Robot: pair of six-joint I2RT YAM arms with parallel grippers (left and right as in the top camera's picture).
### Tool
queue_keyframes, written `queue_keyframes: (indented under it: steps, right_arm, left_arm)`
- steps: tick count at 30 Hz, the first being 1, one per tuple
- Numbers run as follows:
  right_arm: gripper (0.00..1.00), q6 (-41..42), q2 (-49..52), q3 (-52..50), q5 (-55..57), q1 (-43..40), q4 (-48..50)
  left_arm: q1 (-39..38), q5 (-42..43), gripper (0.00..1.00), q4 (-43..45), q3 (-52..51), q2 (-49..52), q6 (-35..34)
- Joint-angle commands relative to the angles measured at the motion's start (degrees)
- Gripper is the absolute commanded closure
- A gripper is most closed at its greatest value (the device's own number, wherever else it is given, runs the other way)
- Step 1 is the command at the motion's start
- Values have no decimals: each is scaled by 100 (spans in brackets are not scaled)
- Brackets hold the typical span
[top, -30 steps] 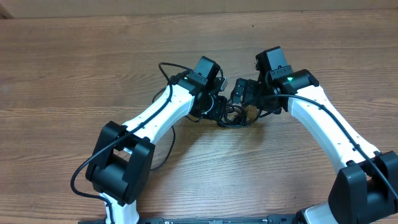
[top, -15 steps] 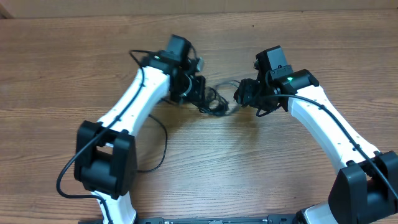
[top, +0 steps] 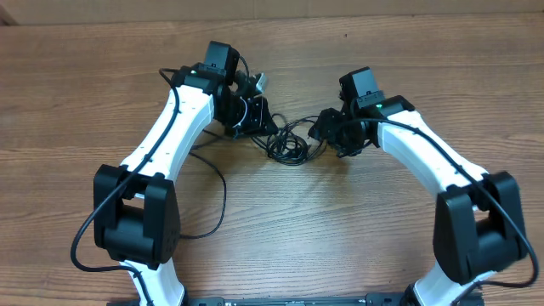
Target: Untangle cables
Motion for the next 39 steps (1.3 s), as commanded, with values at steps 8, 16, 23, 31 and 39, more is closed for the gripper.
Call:
queue_keyframes:
  steps: [8, 16, 23, 31, 39]
  right_arm:
    - [58, 378, 356, -35, 55, -4, 505]
    - [70, 372, 859, -35, 153, -4, 592]
    - [96, 372, 986, -35, 155, -4, 568]
    - [88, 363, 981, -13, -13, -4, 490]
    - [56, -291, 573, 885, -1049, -341, -424]
  left_arm:
    - [-544, -1180, 49, -85, 92, -76, -238]
    - [-918, -1163, 96, 81, 94, 330, -286]
    - [-496, -863, 96, -271, 955, 63, -365]
    - [4, -901, 96, -935, 2319, -568, -365]
    - [264, -929, 59, -1244, 2485, -876, -380]
